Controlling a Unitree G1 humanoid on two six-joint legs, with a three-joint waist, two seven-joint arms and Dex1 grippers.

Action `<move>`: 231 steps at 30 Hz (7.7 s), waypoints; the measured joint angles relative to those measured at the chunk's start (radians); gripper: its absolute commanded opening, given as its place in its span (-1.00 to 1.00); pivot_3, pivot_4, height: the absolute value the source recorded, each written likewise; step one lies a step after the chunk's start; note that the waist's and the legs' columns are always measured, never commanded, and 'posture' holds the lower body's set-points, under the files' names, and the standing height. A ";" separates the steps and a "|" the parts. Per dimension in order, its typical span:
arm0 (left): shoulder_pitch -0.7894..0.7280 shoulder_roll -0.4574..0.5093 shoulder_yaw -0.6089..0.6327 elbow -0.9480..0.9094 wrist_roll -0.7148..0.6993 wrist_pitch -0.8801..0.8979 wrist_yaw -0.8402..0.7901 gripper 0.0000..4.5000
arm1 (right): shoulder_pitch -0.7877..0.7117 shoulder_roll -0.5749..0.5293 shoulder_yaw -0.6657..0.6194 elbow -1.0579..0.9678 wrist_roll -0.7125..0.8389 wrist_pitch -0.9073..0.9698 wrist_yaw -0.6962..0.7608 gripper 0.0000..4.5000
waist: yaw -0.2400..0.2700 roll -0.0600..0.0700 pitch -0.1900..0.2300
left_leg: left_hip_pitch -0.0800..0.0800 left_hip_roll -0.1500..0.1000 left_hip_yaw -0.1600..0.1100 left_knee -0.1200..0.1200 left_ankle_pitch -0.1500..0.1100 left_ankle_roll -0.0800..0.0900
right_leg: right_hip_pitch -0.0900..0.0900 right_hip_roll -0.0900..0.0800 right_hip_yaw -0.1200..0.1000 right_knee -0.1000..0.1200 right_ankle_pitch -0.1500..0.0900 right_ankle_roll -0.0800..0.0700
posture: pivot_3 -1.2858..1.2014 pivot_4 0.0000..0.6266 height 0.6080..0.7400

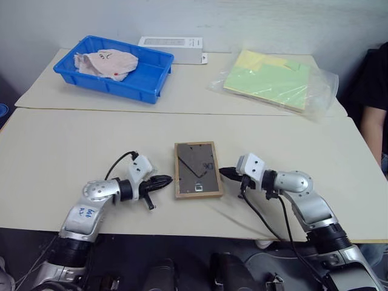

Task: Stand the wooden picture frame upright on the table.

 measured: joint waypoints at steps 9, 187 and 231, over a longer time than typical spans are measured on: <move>-0.246 0.117 0.162 0.130 -0.455 0.940 0.067 0.75 | 0.027 -0.062 -0.009 -0.096 0.018 0.011 0.071 -1.00 | 0.005 -0.001 0.000 | 0.000 -0.003 -0.005 0.001 0.000 0.000 | 0.001 -0.001 0.000 0.001 0.000 0.000 | 0.03 -0.52 1.00; 0.003 0.326 0.144 0.078 -0.534 -0.217 -0.098 1.00 | -0.042 -0.002 0.086 0.018 0.485 -0.233 -0.128 -0.44 | -0.007 0.001 0.007 | -0.002 -0.008 -0.012 0.000 0.005 -0.001 | 0.004 -0.005 -0.003 -0.008 0.000 0.004 | 0.03 -0.52 1.00; 0.032 0.145 0.147 0.147 -0.185 -0.515 -0.336 1.00 | 0.038 0.046 -0.120 0.136 0.325 0.061 0.133 0.99 | -0.019 0.001 0.007 | -0.002 -0.008 -0.011 -0.003 0.003 0.002 | 0.002 -0.006 -0.002 -0.007 0.000 0.005 | 0.03 -0.52 1.00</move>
